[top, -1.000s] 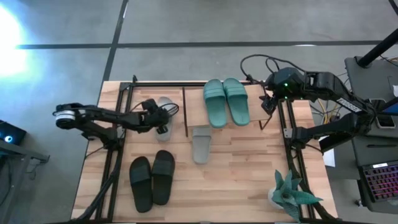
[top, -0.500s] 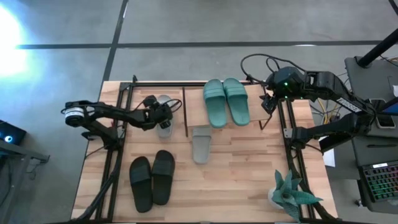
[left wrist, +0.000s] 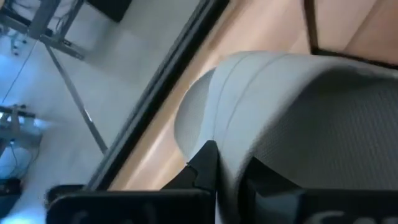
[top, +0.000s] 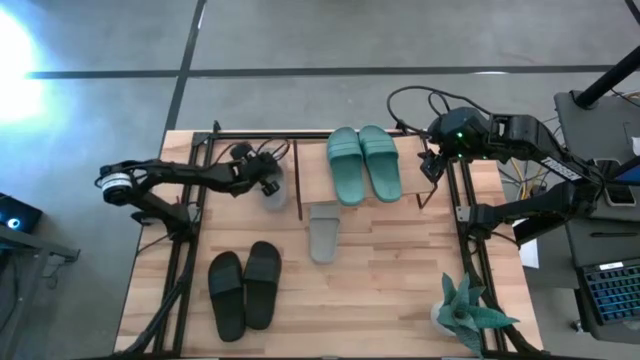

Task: Pick and place slides into the shelf
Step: Put the gray slide under the shelf

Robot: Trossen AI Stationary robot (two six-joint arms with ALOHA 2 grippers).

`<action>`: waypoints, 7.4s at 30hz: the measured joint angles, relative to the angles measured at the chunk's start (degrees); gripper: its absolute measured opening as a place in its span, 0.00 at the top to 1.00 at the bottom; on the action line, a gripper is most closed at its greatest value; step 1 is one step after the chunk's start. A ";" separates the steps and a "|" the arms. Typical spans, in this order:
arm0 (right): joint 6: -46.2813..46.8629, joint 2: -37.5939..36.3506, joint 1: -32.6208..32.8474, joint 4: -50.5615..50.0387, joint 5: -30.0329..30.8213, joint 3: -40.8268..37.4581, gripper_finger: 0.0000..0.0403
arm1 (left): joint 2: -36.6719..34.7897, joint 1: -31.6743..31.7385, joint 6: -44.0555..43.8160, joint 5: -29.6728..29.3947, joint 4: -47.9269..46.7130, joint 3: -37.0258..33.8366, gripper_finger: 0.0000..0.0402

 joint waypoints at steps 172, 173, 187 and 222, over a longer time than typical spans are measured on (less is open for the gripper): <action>44.65 14.05 41.29 66.26 -22.53 -43.36 0.97 | 21.34 -54.46 -68.96 -10.52 -80.45 59.08 1.00; 44.72 16.16 41.29 67.77 -22.58 -42.92 0.97 | 20.28 -54.91 -68.96 -10.31 -79.03 56.83 1.00; 59.80 33.46 45.43 70.74 -16.33 -31.72 0.97 | 0.63 -57.43 -68.92 -11.12 -48.39 24.28 1.00; 86.46 43.58 39.64 48.37 2.80 -23.39 0.97 | -12.78 -57.36 -67.04 -13.07 -46.75 5.97 1.00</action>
